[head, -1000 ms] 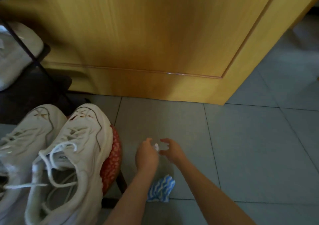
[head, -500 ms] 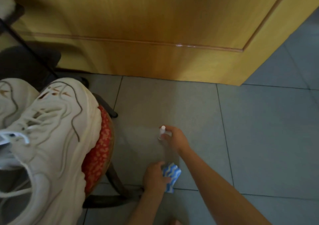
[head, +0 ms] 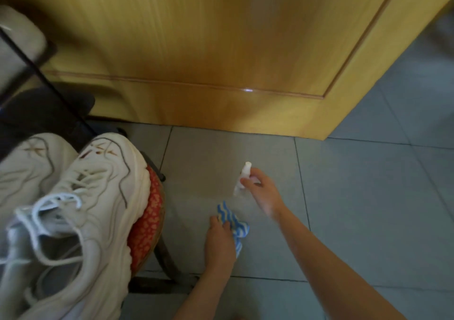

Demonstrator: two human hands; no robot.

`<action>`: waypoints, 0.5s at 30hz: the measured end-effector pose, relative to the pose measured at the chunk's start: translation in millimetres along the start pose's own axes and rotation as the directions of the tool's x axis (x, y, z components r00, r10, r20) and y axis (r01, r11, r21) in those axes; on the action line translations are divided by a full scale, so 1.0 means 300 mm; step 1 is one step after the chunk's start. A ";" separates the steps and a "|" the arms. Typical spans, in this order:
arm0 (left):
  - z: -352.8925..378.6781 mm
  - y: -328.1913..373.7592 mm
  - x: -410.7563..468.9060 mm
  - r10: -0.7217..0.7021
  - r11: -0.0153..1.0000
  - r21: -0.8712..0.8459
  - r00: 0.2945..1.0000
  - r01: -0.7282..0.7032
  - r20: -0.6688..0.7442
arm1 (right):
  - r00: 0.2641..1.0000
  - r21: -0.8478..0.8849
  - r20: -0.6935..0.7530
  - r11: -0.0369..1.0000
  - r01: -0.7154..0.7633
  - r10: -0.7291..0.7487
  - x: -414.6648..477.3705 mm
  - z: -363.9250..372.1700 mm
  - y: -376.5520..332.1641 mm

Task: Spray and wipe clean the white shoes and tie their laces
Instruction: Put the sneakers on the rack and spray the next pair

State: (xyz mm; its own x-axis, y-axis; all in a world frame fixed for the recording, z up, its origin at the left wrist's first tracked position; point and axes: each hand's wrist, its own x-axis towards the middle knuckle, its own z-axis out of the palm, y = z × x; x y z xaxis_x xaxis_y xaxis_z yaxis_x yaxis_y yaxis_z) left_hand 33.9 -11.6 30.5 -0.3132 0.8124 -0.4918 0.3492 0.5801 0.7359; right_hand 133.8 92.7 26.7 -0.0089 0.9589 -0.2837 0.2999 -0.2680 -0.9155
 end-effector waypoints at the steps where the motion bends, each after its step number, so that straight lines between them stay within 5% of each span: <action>1: -0.020 0.037 -0.022 0.004 1.000 -0.018 1.000 -0.003 0.015 | 1.000 0.033 -0.005 0.999 0.021 -0.021 -0.017 -0.020 -0.053; 6: -0.168 0.289 -0.146 0.114 0.991 0.064 0.987 -0.122 0.116 | 0.998 0.194 0.035 0.980 0.050 -0.058 -0.123 -0.070 -0.349; 10: -0.354 0.518 -0.246 0.217 0.943 0.212 0.957 -0.257 0.194 | 0.989 0.148 0.008 0.978 0.144 -0.147 -0.217 -0.073 -0.587; 15: -0.644 0.678 -0.305 0.345 0.691 0.617 0.922 -0.378 0.178 | 0.993 0.480 0.044 0.874 0.075 -0.109 -0.300 -0.037 -0.833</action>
State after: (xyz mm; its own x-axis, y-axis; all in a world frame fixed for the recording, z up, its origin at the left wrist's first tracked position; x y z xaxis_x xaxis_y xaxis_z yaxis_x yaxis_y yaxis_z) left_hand -37.0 20.8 315.0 -0.0113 0.9594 -0.2819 0.9041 0.1302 0.4069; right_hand 70.4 74.3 284.1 -0.0836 0.9774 -0.1943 -0.1967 -0.2073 -0.9583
